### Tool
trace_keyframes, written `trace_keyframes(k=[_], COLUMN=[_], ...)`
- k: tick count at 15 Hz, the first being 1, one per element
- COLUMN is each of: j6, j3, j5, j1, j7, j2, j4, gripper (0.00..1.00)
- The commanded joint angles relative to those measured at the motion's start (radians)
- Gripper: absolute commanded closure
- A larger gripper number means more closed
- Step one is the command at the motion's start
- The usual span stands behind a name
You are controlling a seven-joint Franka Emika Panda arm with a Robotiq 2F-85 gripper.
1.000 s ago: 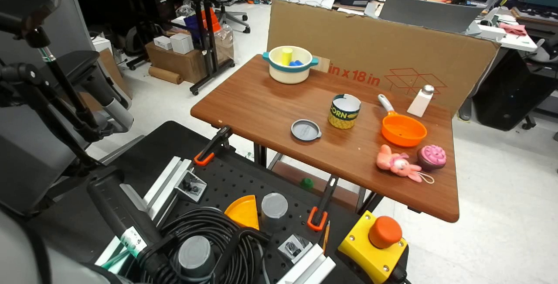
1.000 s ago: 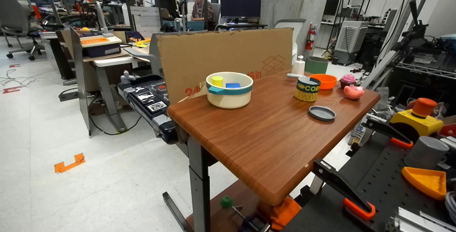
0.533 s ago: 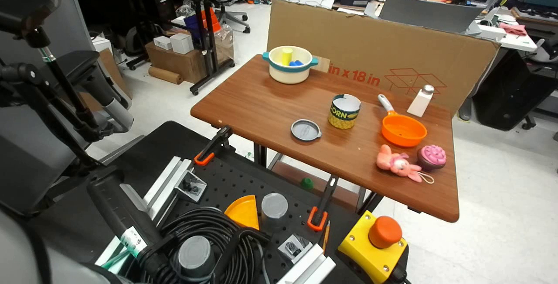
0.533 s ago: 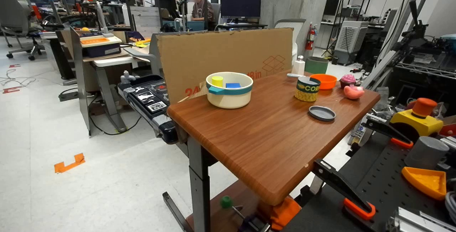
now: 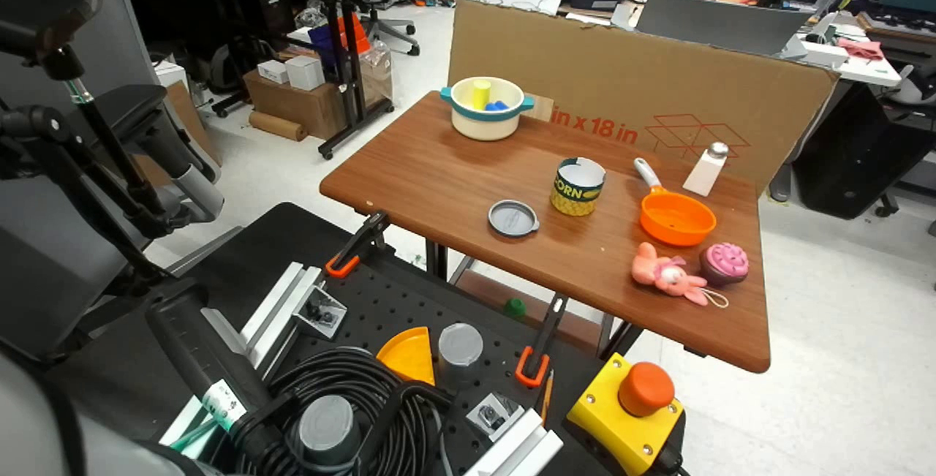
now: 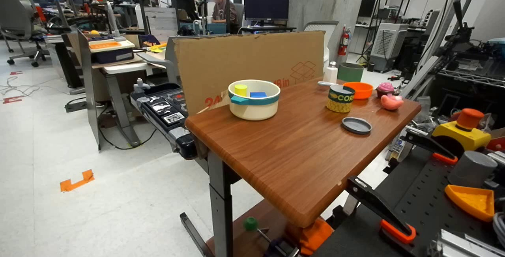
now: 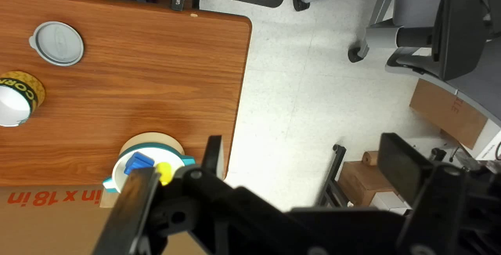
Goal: Pick up the lid from the table and put it on the bottle, then pick up the plush toys and put them on the pan
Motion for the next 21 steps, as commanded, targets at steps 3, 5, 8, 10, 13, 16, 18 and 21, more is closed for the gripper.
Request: trace_keyframes(k=[3, 5, 8, 10, 13, 16, 18, 21], j6=[-0.004, -0.004, 0.015, 0.018, 0.044, 0.056, 0.067, -0.004], j3=[0.008, 0.008, 0.008, 0.001, 0.008, 0.021, 0.028, 0.003], j5=[0.006, 0.006, 0.003, -0.003, -0.023, -0.065, -0.107, -0.168], j1=[-0.010, -0.010, -0.031, -0.067, -0.147, -0.226, -0.263, -0.263], j7=[-0.004, -0.004, 0.024, 0.070, 0.183, 0.300, 0.358, 0.311], j2=[0.000, 0.000, 0.009, 0.026, 0.049, 0.101, 0.136, 0.191], j4=[0.003, 0.003, 0.017, 0.042, 0.075, 0.126, 0.151, 0.198], gripper=[0.00, 0.00, 0.00, 0.00, 0.00, 0.00, 0.00, 0.00])
